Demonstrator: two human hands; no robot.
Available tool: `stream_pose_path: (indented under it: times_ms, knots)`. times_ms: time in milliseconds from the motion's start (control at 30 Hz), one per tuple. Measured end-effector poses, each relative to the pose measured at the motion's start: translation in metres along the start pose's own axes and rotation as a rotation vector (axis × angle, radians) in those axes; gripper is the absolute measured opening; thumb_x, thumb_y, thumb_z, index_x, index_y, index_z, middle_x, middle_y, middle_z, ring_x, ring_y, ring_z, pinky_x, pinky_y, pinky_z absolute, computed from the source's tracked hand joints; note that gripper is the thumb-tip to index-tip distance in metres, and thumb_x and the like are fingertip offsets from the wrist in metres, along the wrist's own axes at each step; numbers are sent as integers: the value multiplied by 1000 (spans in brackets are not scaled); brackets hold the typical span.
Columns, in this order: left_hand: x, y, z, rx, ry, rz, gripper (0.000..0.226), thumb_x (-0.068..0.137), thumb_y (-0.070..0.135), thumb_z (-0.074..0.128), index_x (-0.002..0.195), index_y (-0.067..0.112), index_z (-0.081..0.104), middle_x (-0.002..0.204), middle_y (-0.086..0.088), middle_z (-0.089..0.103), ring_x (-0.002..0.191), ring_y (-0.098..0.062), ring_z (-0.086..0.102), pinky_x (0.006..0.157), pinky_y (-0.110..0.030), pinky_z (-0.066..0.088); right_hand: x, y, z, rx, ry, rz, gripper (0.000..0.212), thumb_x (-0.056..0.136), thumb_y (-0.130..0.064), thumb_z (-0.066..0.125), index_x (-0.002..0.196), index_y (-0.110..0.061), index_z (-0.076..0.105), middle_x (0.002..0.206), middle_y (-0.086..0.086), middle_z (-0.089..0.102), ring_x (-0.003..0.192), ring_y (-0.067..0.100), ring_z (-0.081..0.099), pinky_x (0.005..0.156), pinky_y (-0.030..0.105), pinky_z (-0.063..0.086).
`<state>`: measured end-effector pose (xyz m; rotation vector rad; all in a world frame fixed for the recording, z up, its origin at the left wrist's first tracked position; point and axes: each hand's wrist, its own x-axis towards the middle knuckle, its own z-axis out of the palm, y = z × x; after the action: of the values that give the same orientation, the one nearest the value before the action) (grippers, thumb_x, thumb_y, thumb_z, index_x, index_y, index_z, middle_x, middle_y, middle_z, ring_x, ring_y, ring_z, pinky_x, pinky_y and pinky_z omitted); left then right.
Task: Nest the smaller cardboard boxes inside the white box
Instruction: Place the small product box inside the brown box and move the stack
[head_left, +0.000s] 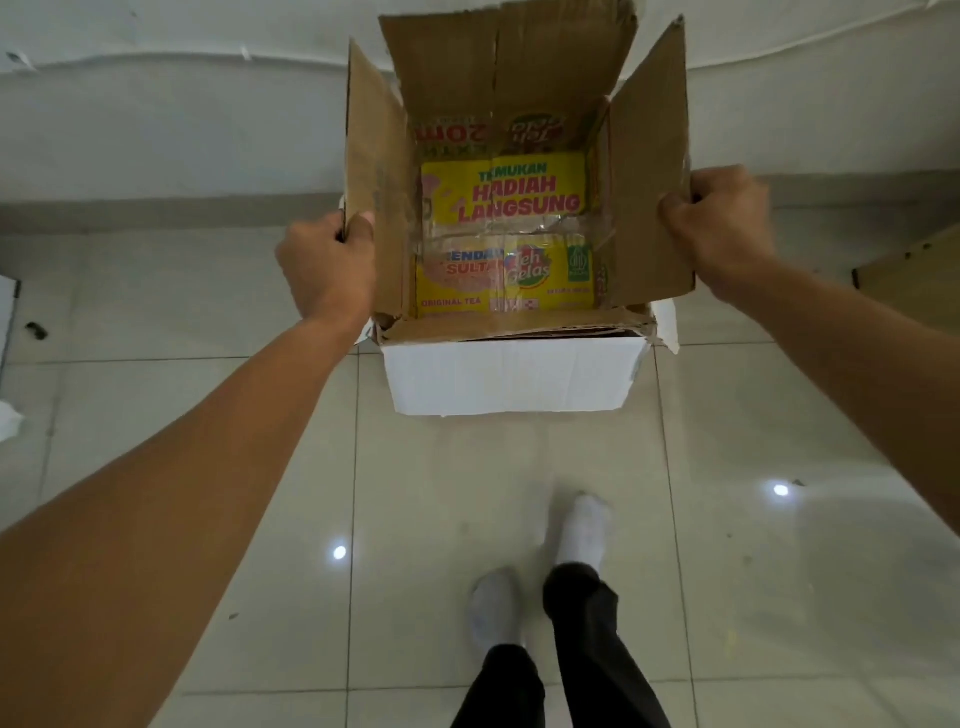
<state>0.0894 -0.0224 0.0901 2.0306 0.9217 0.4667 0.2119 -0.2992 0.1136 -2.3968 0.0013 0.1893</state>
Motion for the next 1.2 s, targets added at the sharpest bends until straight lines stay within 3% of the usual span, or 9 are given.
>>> stream_pose_path:
  times_ms: [167, 267, 400, 533, 733, 833, 933, 1100, 1200]
  knots:
    - [16, -19, 23, 65, -19, -13, 51, 87, 22, 62, 45, 21, 33, 46, 6, 32, 36, -6, 30, 38, -11, 21, 23, 25, 31, -26, -65, 24, 28, 84, -17, 52, 73, 8, 58, 69, 17, 52, 66, 27, 48, 57, 32, 37]
    - [18, -33, 40, 103, -52, -52, 42, 87, 23, 62, 50, 9, 46, 47, 4, 37, 39, -4, 33, 37, -12, 24, 30, 42, 47, -46, -101, 34, 32, 84, -14, 52, 53, -10, 46, 59, 10, 46, 63, 26, 47, 50, 27, 32]
    - [20, -49, 58, 111, -68, -113, 48, 86, 22, 63, 45, 16, 38, 45, 4, 35, 34, -3, 33, 36, -9, 23, 38, 57, 63, -44, -132, 66, 23, 86, -16, 51, 66, -7, 57, 69, 14, 57, 66, 30, 56, 54, 30, 44]
    - [24, -63, 71, 123, -87, -125, 50, 86, 19, 63, 44, 18, 35, 45, 3, 33, 31, -2, 32, 36, -8, 22, 46, 63, 77, -52, -167, 108, 28, 85, -16, 52, 57, -16, 48, 72, 13, 59, 72, 35, 64, 61, 42, 54]
    - [36, -79, 84, 213, -139, -107, 49, 88, 15, 60, 46, 14, 36, 46, 2, 35, 42, -8, 32, 37, -5, 26, 58, 75, 94, -74, -221, 161, 15, 89, -21, 53, 84, -10, 62, 88, 12, 65, 81, 36, 67, 70, 50, 58]
    - [41, -82, 85, 335, -124, -74, 18, 89, 11, 54, 76, 1, 61, 69, -5, 56, 61, -16, 51, 53, -12, 36, 65, 81, 103, -108, -235, 184, 24, 88, -26, 56, 100, -7, 64, 101, 15, 68, 86, 36, 67, 73, 50, 58]
    - [41, -85, 91, 413, -108, -52, 43, 85, 16, 58, 126, 6, 47, 112, -15, 57, 100, -27, 55, 82, -33, 45, 72, 91, 109, -219, -194, 210, 32, 86, -30, 59, 105, -5, 60, 100, 16, 67, 83, 36, 67, 74, 44, 57]
    - [39, -92, 101, 747, -146, 237, 44, 80, 31, 62, 115, 6, 51, 114, -19, 53, 105, -36, 48, 86, -44, 35, 71, 93, 119, -462, -179, -61, 45, 84, -18, 61, 124, -9, 44, 121, 20, 51, 98, 38, 56, 70, 37, 40]
    - [39, -99, 113, 840, -306, 343, 58, 81, 47, 60, 125, 10, 49, 133, -18, 48, 126, -36, 39, 105, -53, 23, 64, 95, 127, -633, -331, -364, 49, 83, -16, 64, 128, -8, 45, 123, 21, 52, 106, 38, 52, 81, 43, 43]
